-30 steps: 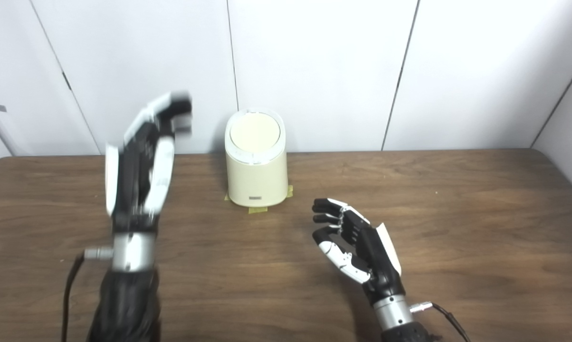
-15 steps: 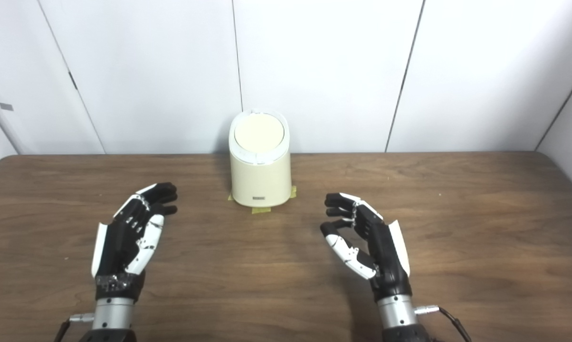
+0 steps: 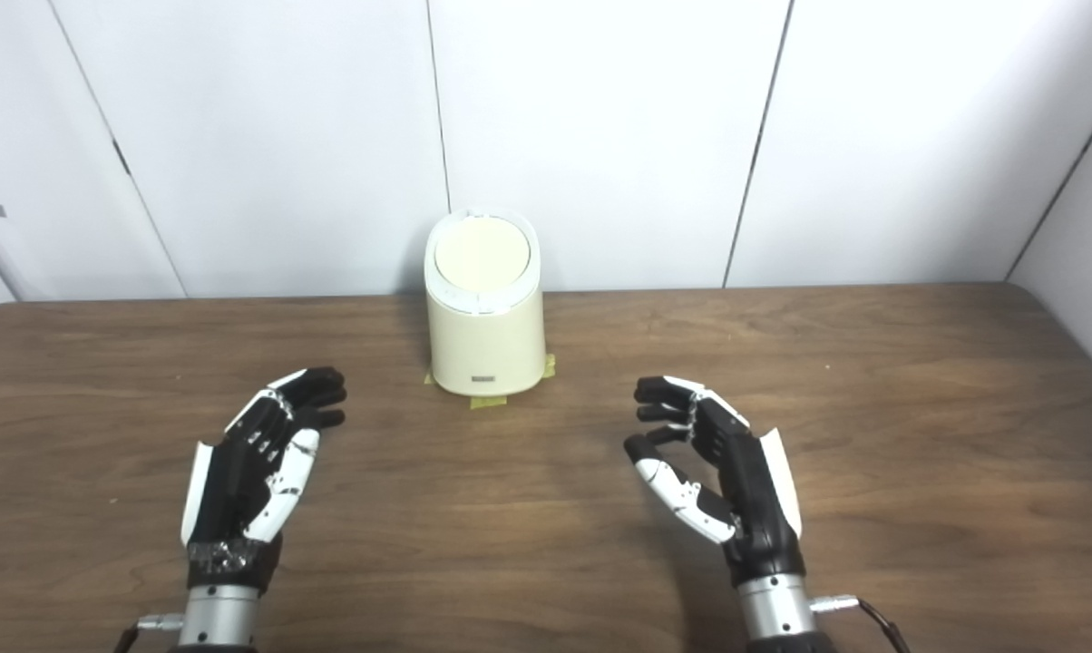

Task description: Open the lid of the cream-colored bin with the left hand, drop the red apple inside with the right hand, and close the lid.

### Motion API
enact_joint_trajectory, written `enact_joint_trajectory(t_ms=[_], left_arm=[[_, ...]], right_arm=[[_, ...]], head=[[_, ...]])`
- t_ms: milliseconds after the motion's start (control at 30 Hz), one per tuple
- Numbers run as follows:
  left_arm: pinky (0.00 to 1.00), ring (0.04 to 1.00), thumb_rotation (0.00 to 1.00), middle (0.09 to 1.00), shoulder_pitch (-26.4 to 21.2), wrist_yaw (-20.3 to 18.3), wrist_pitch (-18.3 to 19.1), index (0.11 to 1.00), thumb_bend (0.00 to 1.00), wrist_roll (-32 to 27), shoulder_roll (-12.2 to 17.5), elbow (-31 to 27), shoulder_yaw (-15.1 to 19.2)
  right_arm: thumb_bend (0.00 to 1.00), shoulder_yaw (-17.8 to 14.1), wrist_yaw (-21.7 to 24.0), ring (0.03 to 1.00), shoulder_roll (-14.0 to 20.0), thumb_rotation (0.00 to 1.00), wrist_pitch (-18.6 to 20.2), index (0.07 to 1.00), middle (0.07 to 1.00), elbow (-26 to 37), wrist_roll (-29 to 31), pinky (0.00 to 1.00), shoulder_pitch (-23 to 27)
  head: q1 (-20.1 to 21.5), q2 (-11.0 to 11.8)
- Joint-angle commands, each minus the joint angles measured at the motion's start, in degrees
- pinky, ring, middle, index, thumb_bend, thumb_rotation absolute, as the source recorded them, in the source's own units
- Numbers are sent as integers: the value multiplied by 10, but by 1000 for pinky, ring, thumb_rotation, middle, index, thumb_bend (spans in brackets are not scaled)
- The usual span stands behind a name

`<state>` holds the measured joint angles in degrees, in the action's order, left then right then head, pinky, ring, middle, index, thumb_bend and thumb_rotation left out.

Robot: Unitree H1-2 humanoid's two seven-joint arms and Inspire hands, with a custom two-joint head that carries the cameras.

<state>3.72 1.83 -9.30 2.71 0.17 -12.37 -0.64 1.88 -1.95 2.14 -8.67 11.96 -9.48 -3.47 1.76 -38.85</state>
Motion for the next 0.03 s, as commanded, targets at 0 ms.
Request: enact_joint_trajectory(t_ms=[0], left_arm=[[705, 761, 448, 760, 20, 0, -6, 721, 253, 10, 2, -25, -1]], right_arm=[[266, -4, 1, 673, 8, 366, -29, 679, 697, 25, 3, 576, -2]], head=[[0, -4]])
